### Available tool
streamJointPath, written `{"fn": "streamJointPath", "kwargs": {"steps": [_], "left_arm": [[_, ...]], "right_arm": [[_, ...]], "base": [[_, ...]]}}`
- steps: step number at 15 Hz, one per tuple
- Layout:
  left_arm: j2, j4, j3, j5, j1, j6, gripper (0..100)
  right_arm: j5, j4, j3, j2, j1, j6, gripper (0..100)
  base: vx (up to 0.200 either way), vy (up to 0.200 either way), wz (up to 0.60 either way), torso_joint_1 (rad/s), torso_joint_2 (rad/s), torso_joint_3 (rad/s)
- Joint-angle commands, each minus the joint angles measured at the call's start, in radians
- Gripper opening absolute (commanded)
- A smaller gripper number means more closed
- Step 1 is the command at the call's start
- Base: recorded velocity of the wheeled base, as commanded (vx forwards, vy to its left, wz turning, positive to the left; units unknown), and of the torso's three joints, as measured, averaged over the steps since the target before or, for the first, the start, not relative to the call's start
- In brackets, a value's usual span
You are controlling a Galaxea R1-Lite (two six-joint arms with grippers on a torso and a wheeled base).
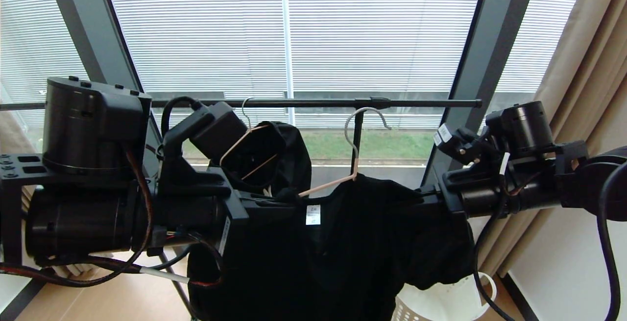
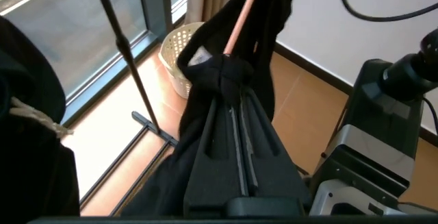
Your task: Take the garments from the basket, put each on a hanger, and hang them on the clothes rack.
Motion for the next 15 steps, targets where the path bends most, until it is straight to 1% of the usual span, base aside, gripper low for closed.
{"fn": "streamJointPath", "kwargs": {"steps": [1,4,5,6,7,9,11,12,14,15], "left_arm": [[0.014,-0.002,-0.002,0.000,-0.018,-0.001,0],[0.009,0.001,-0.005,0.003,-0.041,-0.004,0],[0.009,0.001,-0.010,0.024,-0.053,-0.006,0],[0.009,0.001,-0.022,0.063,-0.072,-0.010,0],[0.010,0.002,-0.039,0.087,-0.092,-0.019,0],[0.015,0.004,-0.047,0.110,-0.118,-0.027,0],[0.029,0.002,-0.048,0.133,-0.124,-0.029,0],[0.038,0.002,-0.051,0.139,-0.124,-0.036,0],[0.046,0.002,-0.065,0.139,-0.124,-0.059,0],[0.061,0.002,-0.096,0.149,-0.125,-0.087,0]], "right_arm": [[-0.007,-0.002,-0.003,0.032,0.007,0.000,0],[-0.024,-0.065,0.013,0.054,0.007,0.001,0],[-0.031,-0.081,0.020,0.055,0.018,0.004,0],[-0.048,-0.099,0.033,0.057,0.024,0.004,0],[-0.079,-0.137,0.050,0.058,0.026,0.004,0],[-0.102,-0.231,0.084,0.074,0.026,0.008,0],[-0.117,-0.272,0.096,0.072,0.026,0.031,0],[-0.130,-0.277,0.098,0.071,0.026,0.034,0],[-0.130,-0.277,0.099,0.069,0.047,0.047,0],[-0.133,-0.278,0.101,0.069,0.072,0.083,0]], "base": [[0.000,0.000,0.00,0.000,0.00,0.000],[0.000,0.000,0.00,0.000,0.00,0.000],[0.000,0.000,0.00,0.000,0.00,0.000],[0.000,0.000,0.00,0.000,0.00,0.000],[0.000,0.000,0.00,0.000,0.00,0.000],[0.000,0.000,0.00,0.000,0.00,0.000],[0.000,0.000,0.00,0.000,0.00,0.000],[0.000,0.000,0.00,0.000,0.00,0.000],[0.000,0.000,0.00,0.000,0.00,0.000],[0.000,0.000,0.00,0.000,0.00,0.000]]}}
